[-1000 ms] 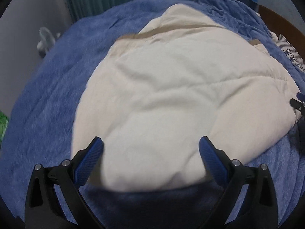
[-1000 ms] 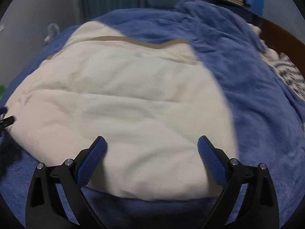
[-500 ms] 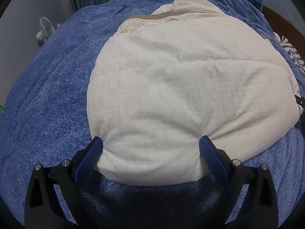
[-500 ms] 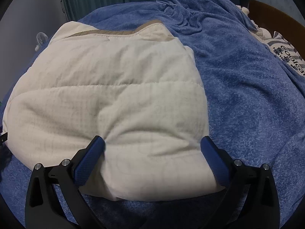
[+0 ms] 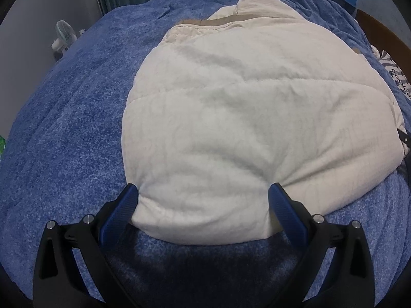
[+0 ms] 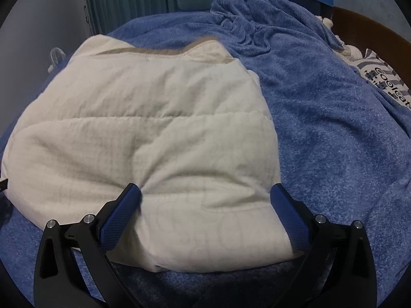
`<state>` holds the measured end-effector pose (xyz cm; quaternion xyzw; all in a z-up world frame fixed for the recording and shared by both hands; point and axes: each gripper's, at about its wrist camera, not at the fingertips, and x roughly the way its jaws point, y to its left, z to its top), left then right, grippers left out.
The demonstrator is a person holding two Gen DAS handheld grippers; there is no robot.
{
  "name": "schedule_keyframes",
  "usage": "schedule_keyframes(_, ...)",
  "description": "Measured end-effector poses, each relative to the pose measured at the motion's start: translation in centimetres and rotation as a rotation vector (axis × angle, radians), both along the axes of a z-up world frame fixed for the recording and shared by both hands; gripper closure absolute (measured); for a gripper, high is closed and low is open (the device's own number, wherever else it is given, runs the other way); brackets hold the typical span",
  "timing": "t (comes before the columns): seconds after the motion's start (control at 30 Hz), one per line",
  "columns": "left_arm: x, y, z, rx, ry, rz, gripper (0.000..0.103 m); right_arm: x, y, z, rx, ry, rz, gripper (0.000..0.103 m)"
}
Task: Fold large clothes
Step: 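Move both tools to the side edge of the folded jacket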
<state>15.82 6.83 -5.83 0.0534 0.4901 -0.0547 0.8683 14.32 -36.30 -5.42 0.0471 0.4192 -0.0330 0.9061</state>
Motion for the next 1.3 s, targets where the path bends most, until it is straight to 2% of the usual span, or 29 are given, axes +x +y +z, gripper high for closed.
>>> schedule_keyframes(0.2,-0.1,2.3,2.6,-0.03,-0.006,-0.006,0.006,0.8,-0.6,2.6,-0.015,-0.008,0.026,0.007)
schedule_keyframes(0.3,1.7,4.1,4.4,-0.063,-0.04,0.007,0.006,2.5,-1.8,4.0,-0.029,-0.028,0.014,0.007)
schedule_keyframes(0.37,3.7,4.9,5.3,-0.08,-0.063,-0.005,0.006,3.5,-2.7,4.7,0.002,-0.036,-0.007,0.007)
schedule_keyframes(0.43,5.8,4.9,5.5,-0.103,-0.056,-0.019,0.006,4.7,-2.7,4.9,0.033,-0.017,0.018,0.007)
schedule_keyframes(0.5,7.6,4.9,5.3,-0.117,-0.056,-0.032,0.006,5.7,-1.9,4.3,0.038,0.022,0.077,0.007)
schedule_keyframes(0.6,10.3,4.7,3.7,-0.052,-0.041,-0.039,0.006,7.0,-1.0,3.0,-0.011,0.067,0.106,0.007)
schedule_keyframes(0.63,11.3,4.9,3.0,-0.053,-0.031,-0.036,0.006,7.5,-1.1,2.6,-0.009,0.073,0.115,0.007)
schedule_keyframes(0.73,13.0,5.9,2.0,-0.124,-0.011,-0.02,0.006,8.7,-2.7,2.3,0.047,0.07,0.101,0.007)
schedule_keyframes(0.9,14.7,6.1,1.6,-0.143,-0.01,-0.049,0.006,11.2,-5.9,1.9,0.167,0.077,0.084,0.007)
schedule_keyframes(1.03,14.7,6.9,1.3,-0.193,-0.002,-0.09,0.008,13.1,-8.2,1.2,0.251,0.106,0.065,0.008)
schedule_keyframes(1.23,14.3,8.5,0.5,-0.297,0.018,-0.081,0.012,14.0,-8.7,-0.5,0.331,0.137,0.1,0.01)
schedule_keyframes(1.3,14.9,8.5,0.1,-0.317,0.034,-0.067,0.012,14.5,-8.7,-0.8,0.359,0.143,0.102,0.014)
